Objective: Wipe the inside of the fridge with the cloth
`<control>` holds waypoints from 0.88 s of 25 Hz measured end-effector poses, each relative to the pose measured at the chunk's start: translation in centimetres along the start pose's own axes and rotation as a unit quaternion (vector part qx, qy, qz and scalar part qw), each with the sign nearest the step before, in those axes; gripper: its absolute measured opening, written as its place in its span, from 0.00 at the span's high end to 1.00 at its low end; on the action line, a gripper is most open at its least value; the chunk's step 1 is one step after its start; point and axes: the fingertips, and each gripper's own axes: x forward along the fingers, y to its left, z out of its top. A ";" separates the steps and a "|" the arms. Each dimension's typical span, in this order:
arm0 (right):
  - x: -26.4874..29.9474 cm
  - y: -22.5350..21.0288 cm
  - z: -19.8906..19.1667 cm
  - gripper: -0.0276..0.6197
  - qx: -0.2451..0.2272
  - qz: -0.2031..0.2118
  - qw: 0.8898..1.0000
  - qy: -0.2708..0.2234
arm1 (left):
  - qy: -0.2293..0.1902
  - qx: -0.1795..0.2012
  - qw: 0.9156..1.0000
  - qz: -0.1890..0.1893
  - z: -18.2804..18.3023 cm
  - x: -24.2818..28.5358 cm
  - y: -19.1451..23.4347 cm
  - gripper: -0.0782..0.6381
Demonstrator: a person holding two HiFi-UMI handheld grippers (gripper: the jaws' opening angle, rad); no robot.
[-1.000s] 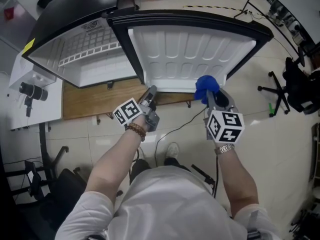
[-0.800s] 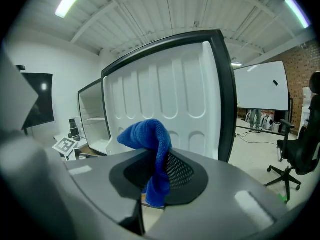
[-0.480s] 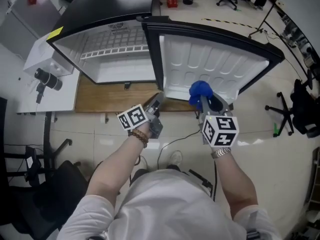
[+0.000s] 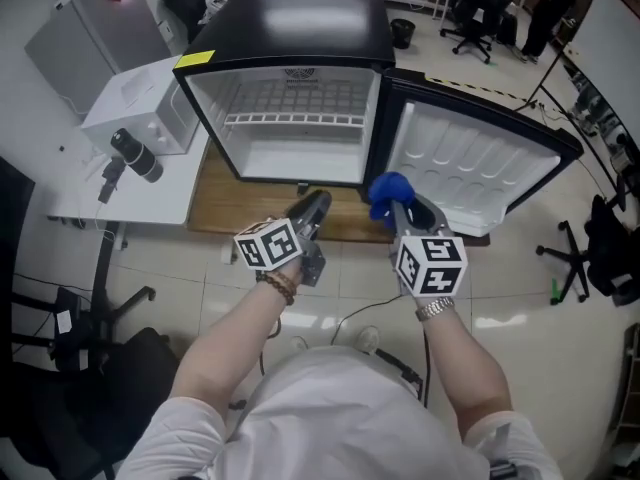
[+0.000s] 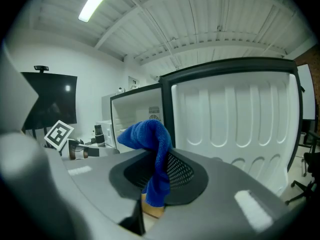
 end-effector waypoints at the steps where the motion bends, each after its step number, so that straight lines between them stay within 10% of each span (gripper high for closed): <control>1: 0.3 1.1 0.3 0.88 0.001 0.001 1.000 -0.001 | 0.000 0.021 1.000 0.000 1.0 -0.8 -0.1 0.80; 11: 1.2 11.9 2.3 0.87 -0.003 0.012 1.000 -0.021 | -0.002 0.240 0.970 0.033 8.5 -8.5 -2.3 0.85; 22: -0.4 17.2 2.5 0.87 -0.008 0.013 0.999 -0.029 | -0.009 0.320 0.947 0.038 10.1 -13.8 -4.4 0.88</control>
